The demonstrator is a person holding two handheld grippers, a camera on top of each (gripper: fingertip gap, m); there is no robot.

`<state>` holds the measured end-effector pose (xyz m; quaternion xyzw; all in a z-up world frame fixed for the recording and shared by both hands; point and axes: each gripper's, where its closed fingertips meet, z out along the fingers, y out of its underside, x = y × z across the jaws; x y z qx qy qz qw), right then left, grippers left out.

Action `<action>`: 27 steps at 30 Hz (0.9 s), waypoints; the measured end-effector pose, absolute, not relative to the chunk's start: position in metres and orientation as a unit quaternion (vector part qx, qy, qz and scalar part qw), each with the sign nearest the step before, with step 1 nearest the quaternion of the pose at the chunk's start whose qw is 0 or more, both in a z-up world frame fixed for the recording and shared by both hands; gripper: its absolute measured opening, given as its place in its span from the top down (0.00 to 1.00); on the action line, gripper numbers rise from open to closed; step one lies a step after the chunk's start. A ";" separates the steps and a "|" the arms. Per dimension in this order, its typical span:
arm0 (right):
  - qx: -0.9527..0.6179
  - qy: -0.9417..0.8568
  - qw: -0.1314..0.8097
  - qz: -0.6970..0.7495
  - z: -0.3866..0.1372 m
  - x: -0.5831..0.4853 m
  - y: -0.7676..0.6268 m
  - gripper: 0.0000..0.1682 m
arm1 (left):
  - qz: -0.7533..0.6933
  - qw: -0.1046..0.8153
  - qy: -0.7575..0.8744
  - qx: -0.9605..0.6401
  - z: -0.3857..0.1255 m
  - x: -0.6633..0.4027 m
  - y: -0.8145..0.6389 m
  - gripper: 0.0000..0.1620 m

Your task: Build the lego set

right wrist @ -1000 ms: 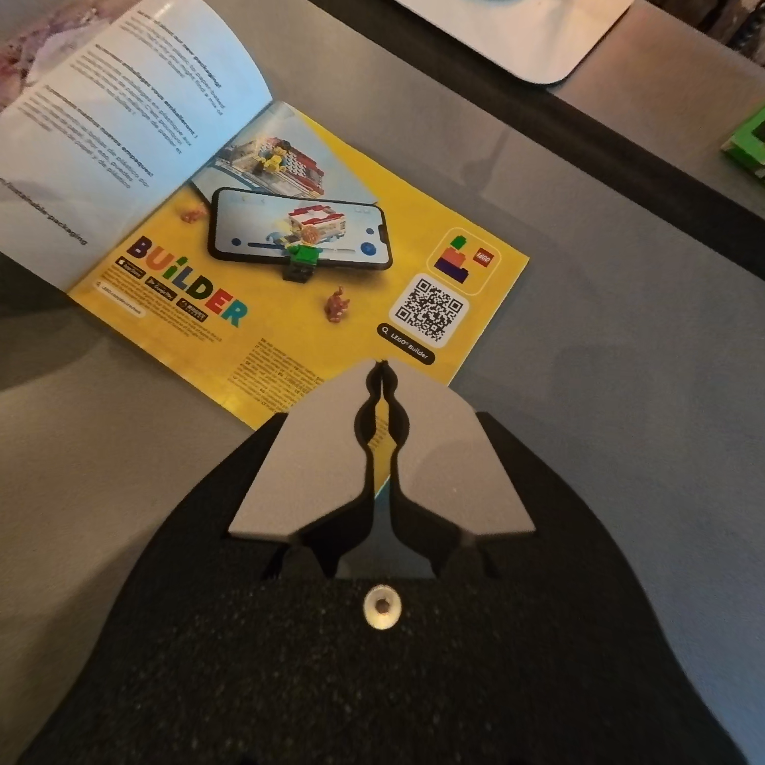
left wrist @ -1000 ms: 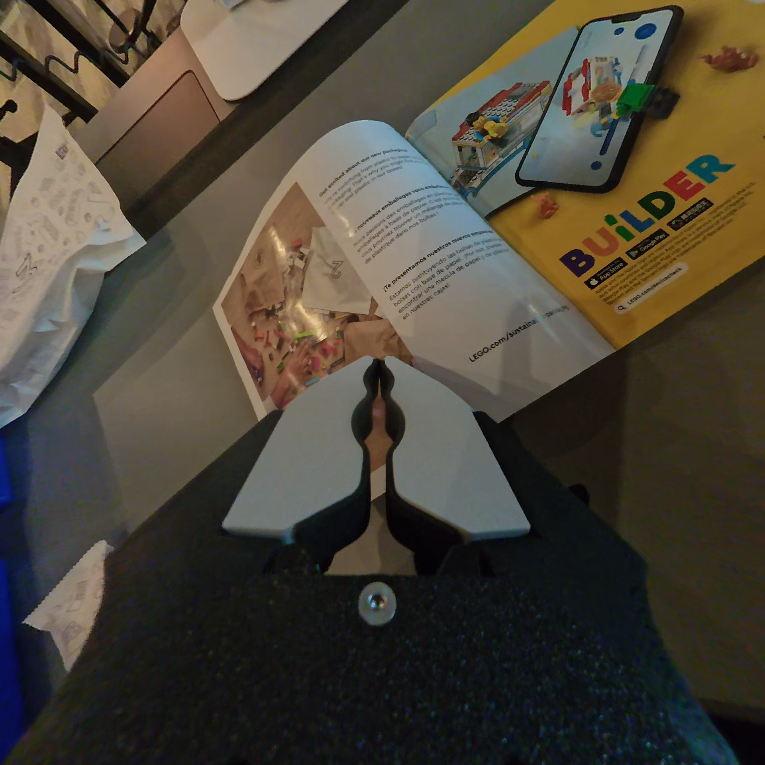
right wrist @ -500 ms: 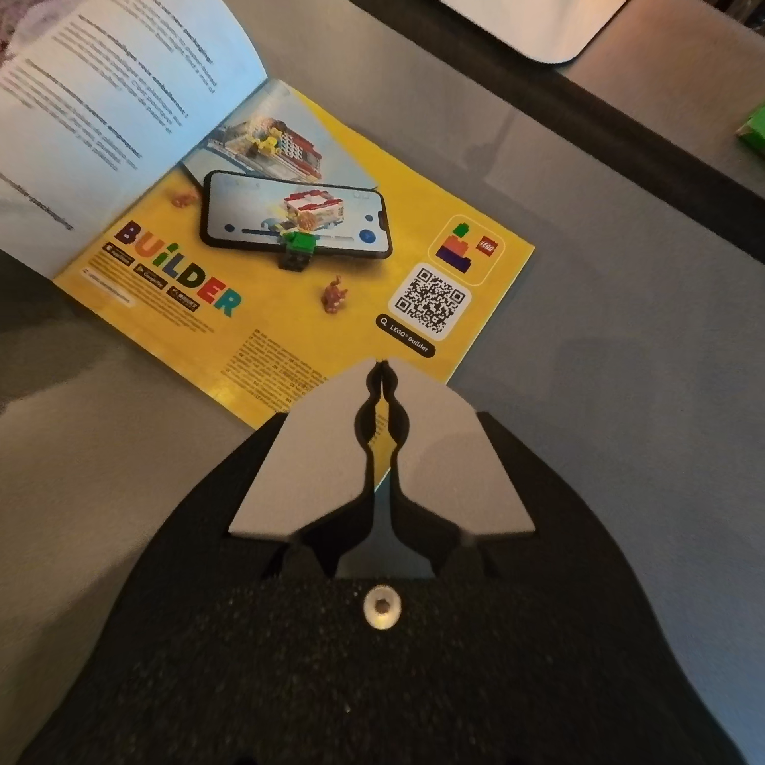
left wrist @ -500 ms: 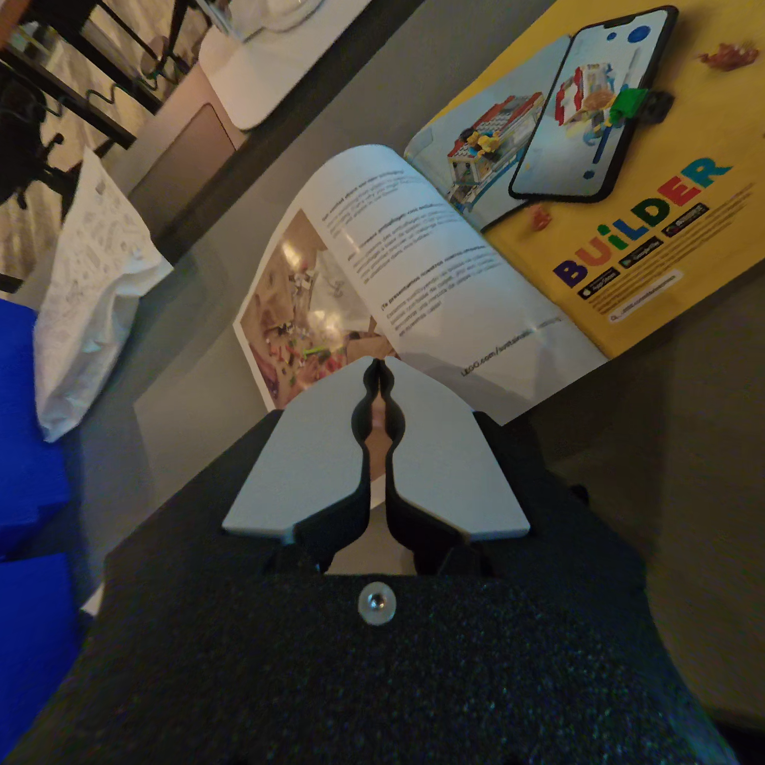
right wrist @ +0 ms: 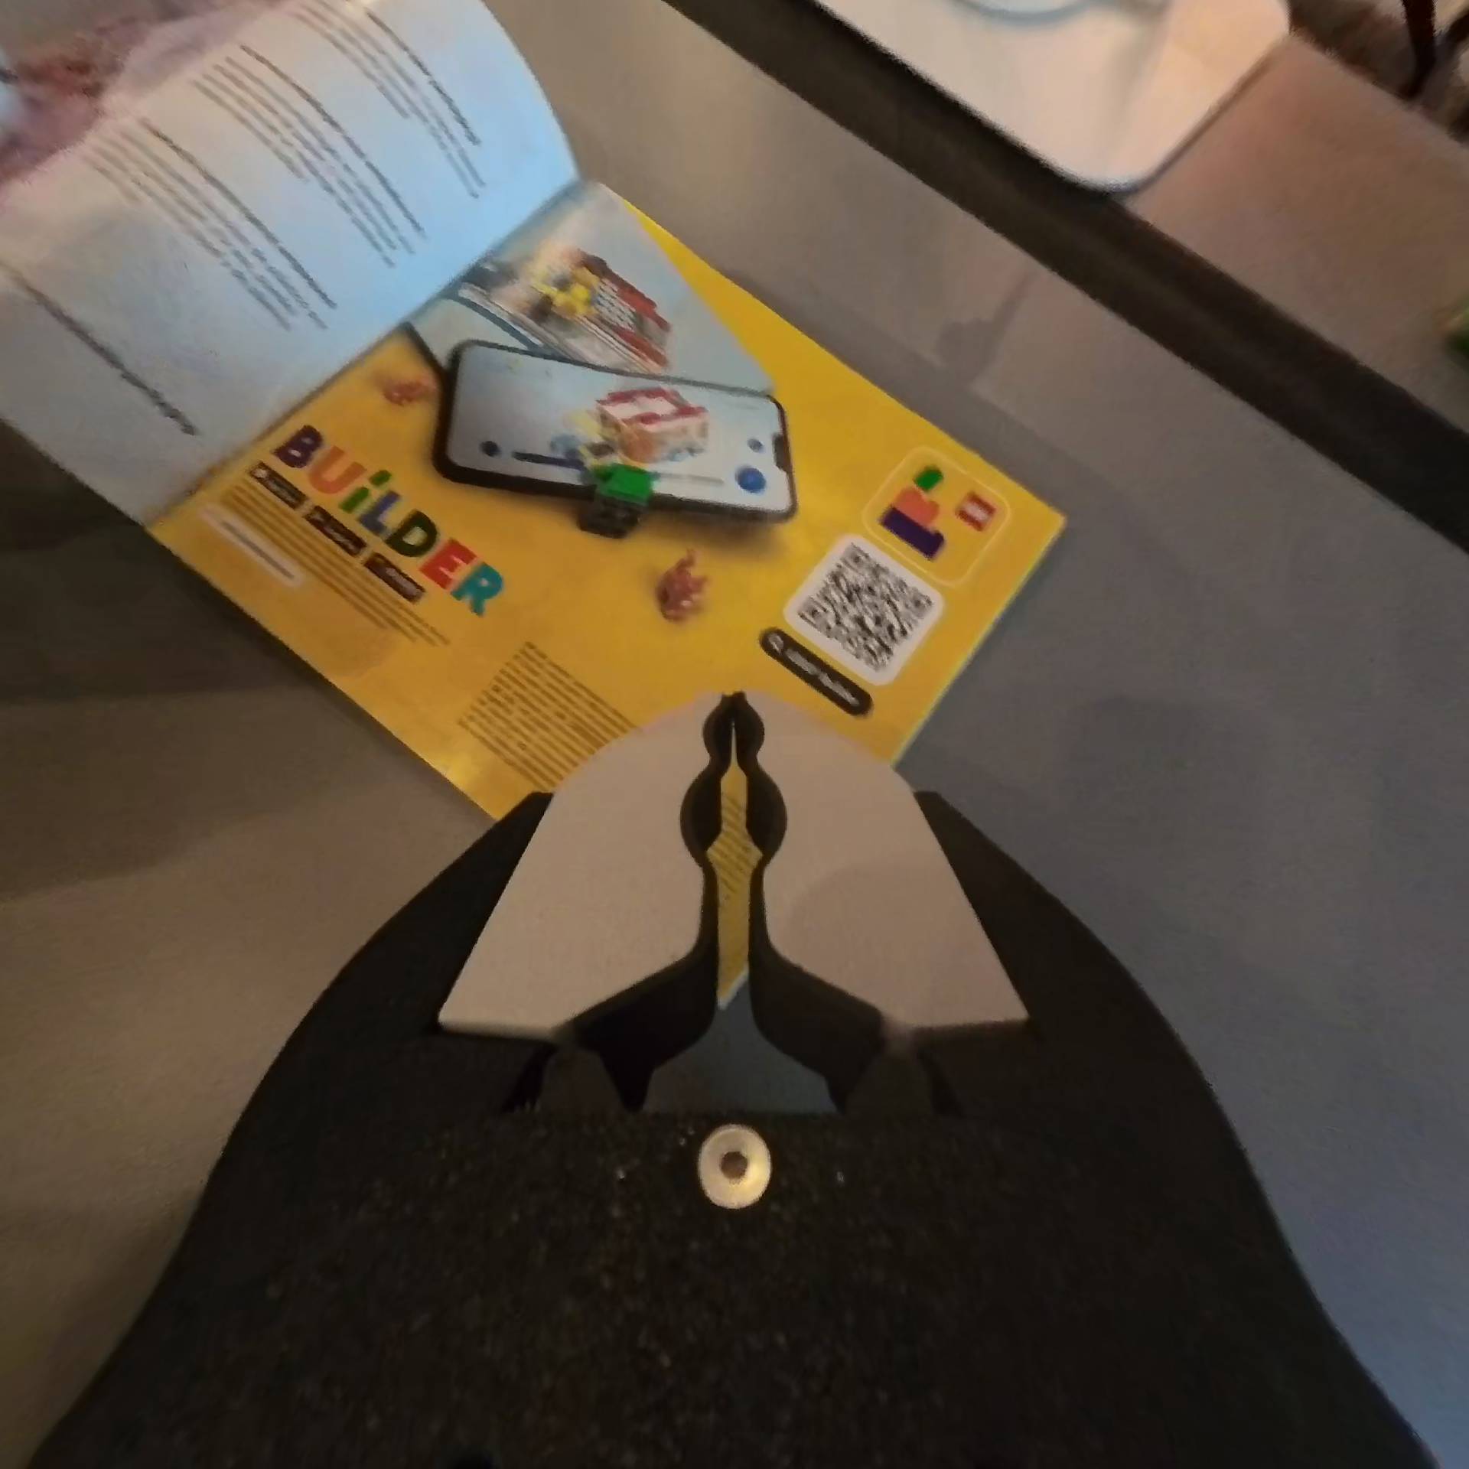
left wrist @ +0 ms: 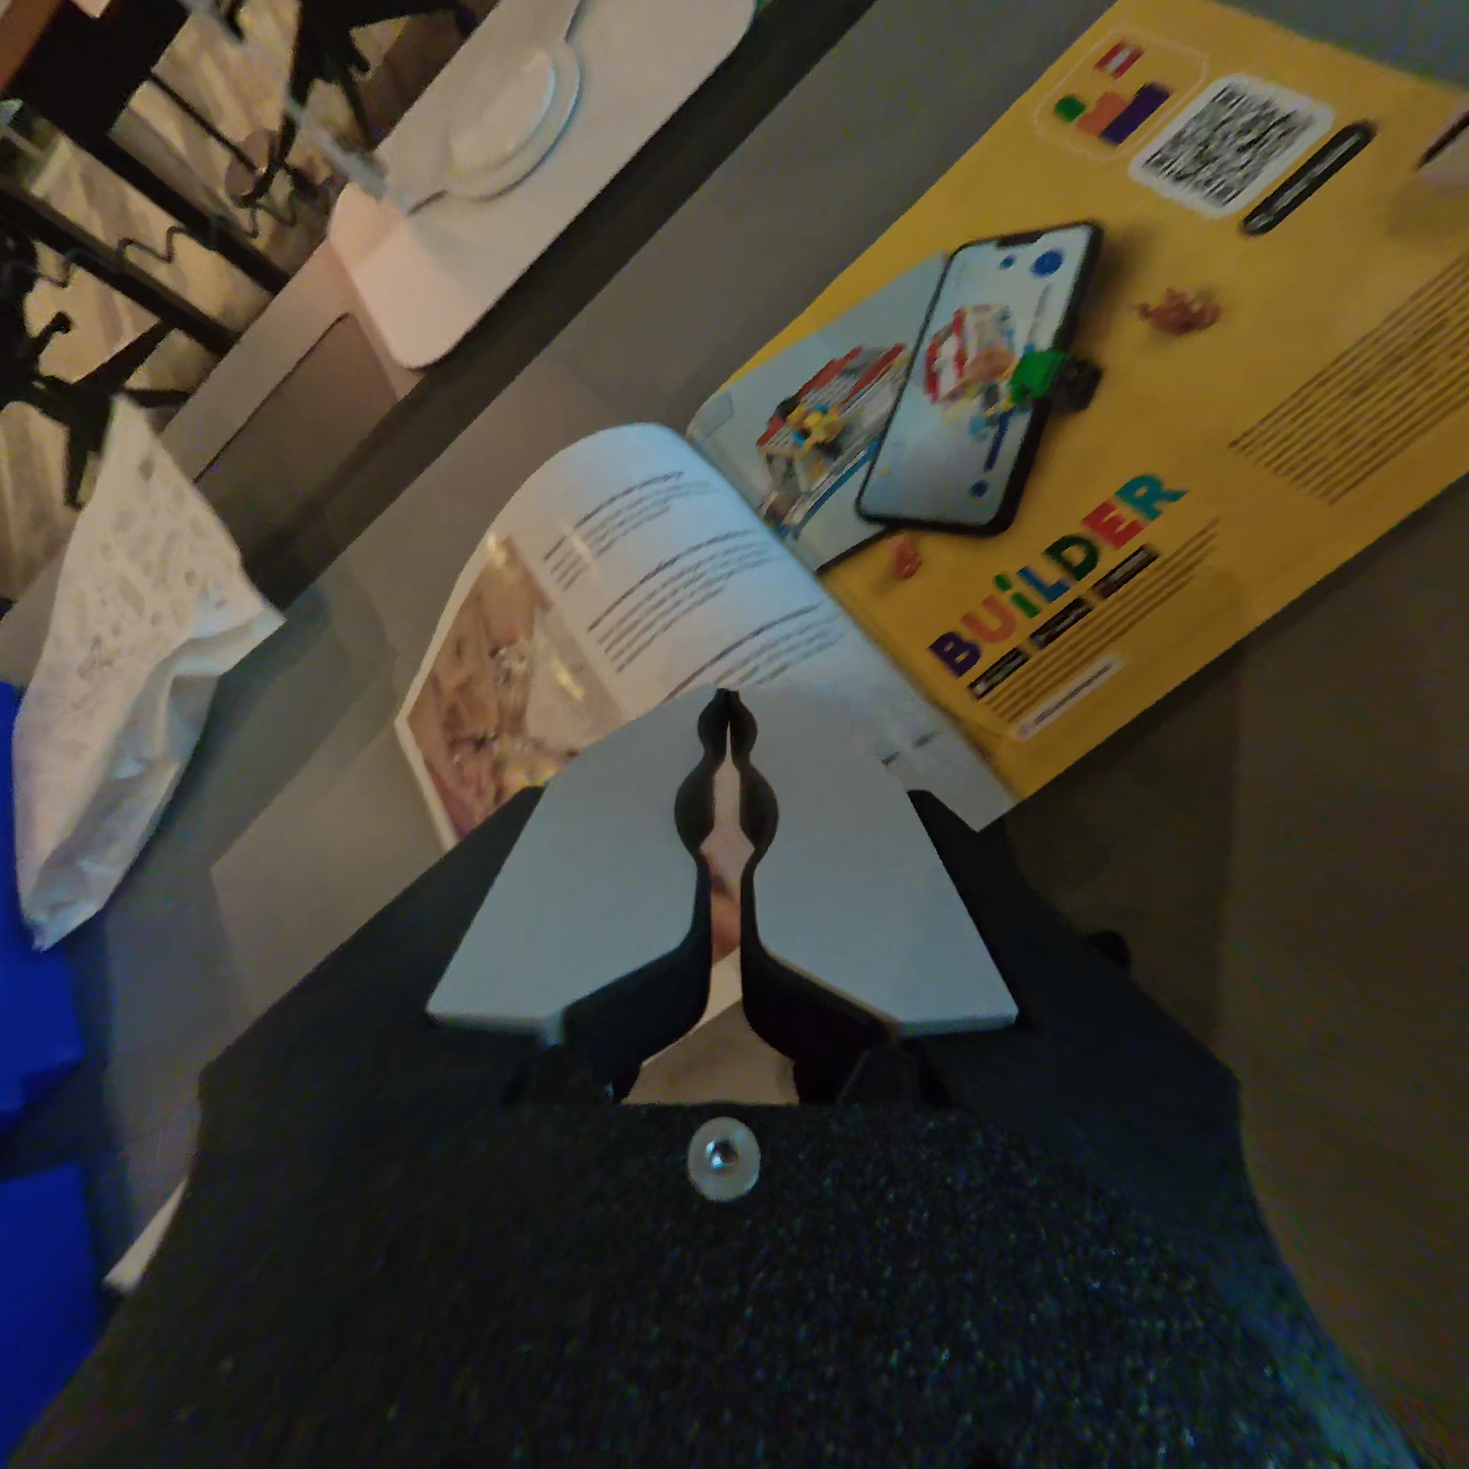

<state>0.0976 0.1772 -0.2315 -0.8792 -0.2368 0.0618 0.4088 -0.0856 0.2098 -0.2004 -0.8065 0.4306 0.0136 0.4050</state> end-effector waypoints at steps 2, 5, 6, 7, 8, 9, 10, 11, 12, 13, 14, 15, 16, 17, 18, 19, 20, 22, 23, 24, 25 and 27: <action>-0.865 -0.255 0.427 0.064 -0.226 0.084 0.181 1.00 | 0.010 0.396 0.436 -0.808 -0.206 -0.079 0.210 1.00; -0.845 -0.301 0.437 0.063 -0.216 0.051 0.191 1.00 | 0.012 0.389 0.440 -0.809 -0.213 -0.077 0.211 1.00; -0.839 -0.320 0.436 0.064 -0.214 0.039 0.195 1.00 | 0.012 0.388 0.439 -0.810 -0.215 -0.078 0.211 1.00; -0.831 -0.340 0.435 0.065 -0.213 0.026 0.200 1.00 | 0.010 0.388 0.437 -0.812 -0.216 -0.079 0.211 1.00; -0.822 -0.360 0.437 0.068 -0.212 0.013 0.205 1.00 | 0.008 0.387 0.435 -0.813 -0.217 -0.080 0.211 1.00; -0.812 -0.378 0.439 0.072 -0.211 0.000 0.211 1.00 | 0.006 0.387 0.433 -0.814 -0.217 -0.081 0.212 1.00; -0.804 -0.394 0.440 0.078 -0.213 -0.010 0.217 1.00 | 0.005 0.387 0.430 -0.816 -0.217 -0.083 0.212 1.00; -0.798 -0.406 0.436 0.089 -0.216 -0.020 0.223 1.00 | 0.004 0.387 0.428 -0.817 -0.217 -0.085 0.213 1.00; -0.795 -0.415 0.429 0.107 -0.219 -0.031 0.226 1.00 | 0.004 0.387 0.426 -0.818 -0.218 -0.087 0.213 1.00; -0.790 -0.422 0.425 0.127 -0.222 -0.041 0.227 1.00 | 0.005 0.387 0.423 -0.819 -0.218 -0.089 0.214 1.00; -0.786 -0.429 0.422 0.141 -0.224 -0.051 0.227 1.00 | 0.004 0.387 0.419 -0.821 -0.218 -0.093 0.215 1.00; -0.783 -0.440 0.416 0.146 -0.227 -0.059 0.226 1.00 | 0.002 0.386 0.414 -0.824 -0.218 -0.097 0.215 1.00; -0.781 -0.450 0.410 0.142 -0.232 -0.065 0.225 1.00 | -0.001 0.386 0.408 -0.827 -0.217 -0.102 0.215 1.00; -0.778 -0.461 0.407 0.131 -0.236 -0.070 0.224 1.00 | -0.005 0.386 0.401 -0.831 -0.216 -0.107 0.216 1.00; -0.772 -0.475 0.406 0.118 -0.239 -0.075 0.221 1.00 | -0.008 0.387 0.394 -0.833 -0.215 -0.112 0.216 1.00; -0.766 -0.489 0.405 0.100 -0.243 -0.079 0.219 1.00 | -0.009 0.390 0.387 -0.836 -0.213 -0.118 0.217 1.00; -0.758 -0.504 0.407 0.076 -0.245 -0.081 0.217 1.00 | -0.009 0.391 0.380 -0.838 -0.212 -0.124 0.218 1.00; -0.737 -0.536 0.412 0.027 -0.247 -0.086 0.212 1.00 | -0.012 0.390 0.368 -0.844 -0.212 -0.134 0.220 1.00; -0.727 -0.548 0.414 0.001 -0.248 -0.087 0.210 1.00 | -0.013 0.390 0.363 -0.846 -0.212 -0.139 0.221 1.00; -0.717 -0.558 0.417 -0.027 -0.248 -0.088 0.209 1.00 | -0.014 0.388 0.360 -0.849 -0.213 -0.142 0.221 1.00; -0.705 -0.570 0.419 -0.054 -0.249 -0.089 0.208 1.00 | -0.013 0.385 0.359 -0.850 -0.214 -0.145 0.221 1.00; -0.686 -0.585 0.421 -0.098 -0.251 -0.089 0.205 1.00 | -0.014 0.385 0.358 -0.850 -0.215 -0.147 0.221 1.00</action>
